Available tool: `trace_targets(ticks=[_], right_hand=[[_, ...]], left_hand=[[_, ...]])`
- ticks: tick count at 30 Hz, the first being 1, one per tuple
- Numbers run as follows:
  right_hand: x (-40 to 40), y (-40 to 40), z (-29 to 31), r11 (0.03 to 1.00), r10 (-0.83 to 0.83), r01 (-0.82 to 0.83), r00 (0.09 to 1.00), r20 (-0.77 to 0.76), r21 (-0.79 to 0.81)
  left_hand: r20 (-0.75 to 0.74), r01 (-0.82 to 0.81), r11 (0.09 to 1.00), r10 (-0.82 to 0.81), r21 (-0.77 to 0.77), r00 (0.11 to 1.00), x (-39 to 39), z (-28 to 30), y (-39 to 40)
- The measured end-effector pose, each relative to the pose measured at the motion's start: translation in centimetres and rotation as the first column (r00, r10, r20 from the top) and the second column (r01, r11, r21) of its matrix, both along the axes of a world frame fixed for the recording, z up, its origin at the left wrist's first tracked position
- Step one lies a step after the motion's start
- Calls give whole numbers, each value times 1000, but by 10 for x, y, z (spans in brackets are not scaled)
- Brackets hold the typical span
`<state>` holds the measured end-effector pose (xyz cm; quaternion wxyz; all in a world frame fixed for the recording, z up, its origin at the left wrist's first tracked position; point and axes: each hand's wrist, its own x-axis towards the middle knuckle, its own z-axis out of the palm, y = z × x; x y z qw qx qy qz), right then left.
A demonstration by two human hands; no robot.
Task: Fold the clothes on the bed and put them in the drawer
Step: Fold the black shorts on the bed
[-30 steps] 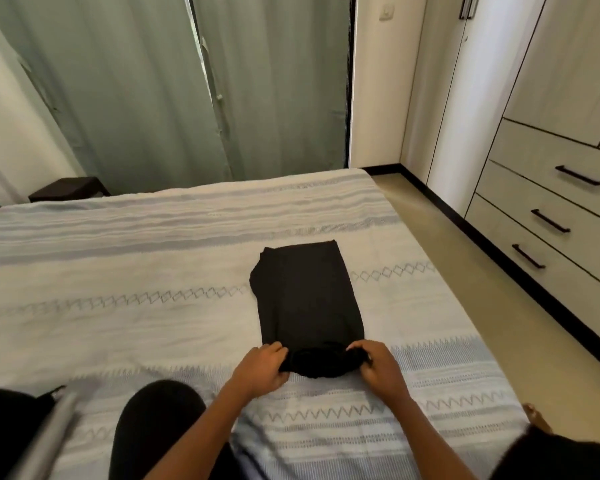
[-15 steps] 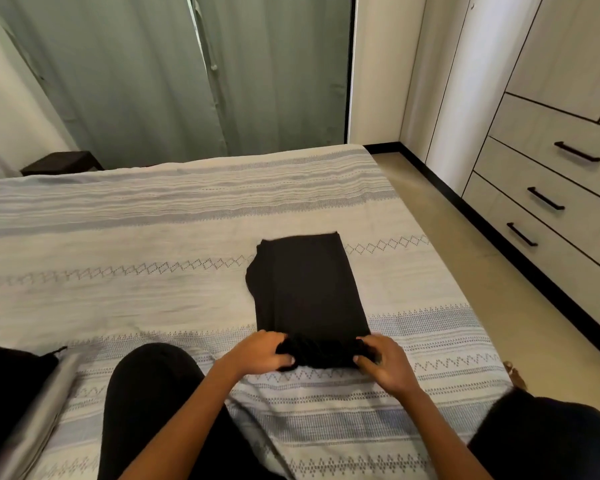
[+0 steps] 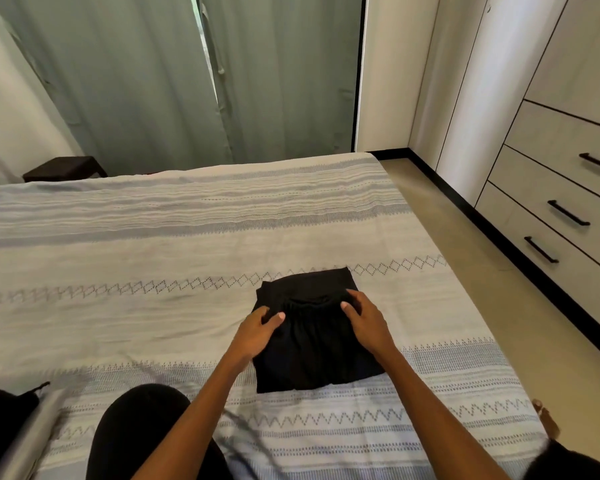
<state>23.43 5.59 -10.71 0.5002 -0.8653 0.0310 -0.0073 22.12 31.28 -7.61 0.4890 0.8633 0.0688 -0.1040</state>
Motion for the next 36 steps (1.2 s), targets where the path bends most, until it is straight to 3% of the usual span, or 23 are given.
trace_targets(ticks=[4,10,16,22,24,26,28,31,33,36], right_hand=[[61,21,12,980,-30,38,999,42,-198],[127,36,-2,864,-1,-26,999,-52,-503],[138,39,-47,828,-25,-38,994,-105,-559],[140,41,-45,843,-86,-6,986,-144,-538],[135,47,-38,819,-146,38,979,-143,-573],[116,58,-29,794,-160,126,987,-5,-595],[85,74,-25,826,-64,155,981,183,-542],[28,106,-31,841,216,-3,919,330,-541],[-9,125,-41,798,370,-112,867,333,-593],[-45,141,-59,751,433,-191,865,253,-633]], left_hand=[[143,-116,985,98,126,985,43,-6,-5],[165,-126,926,71,355,984,95,-33,-2],[173,-156,855,79,495,982,105,-71,2],[127,-120,909,75,400,989,112,-78,14],[68,-83,978,71,193,995,114,-70,27],[28,-107,994,108,-34,994,110,-60,43],[21,-197,973,201,-116,979,101,-56,58],[-23,-334,930,334,-157,942,89,-61,74],[-61,-356,917,351,-179,934,81,-62,78],[-93,-311,937,299,-161,950,70,-58,82]])
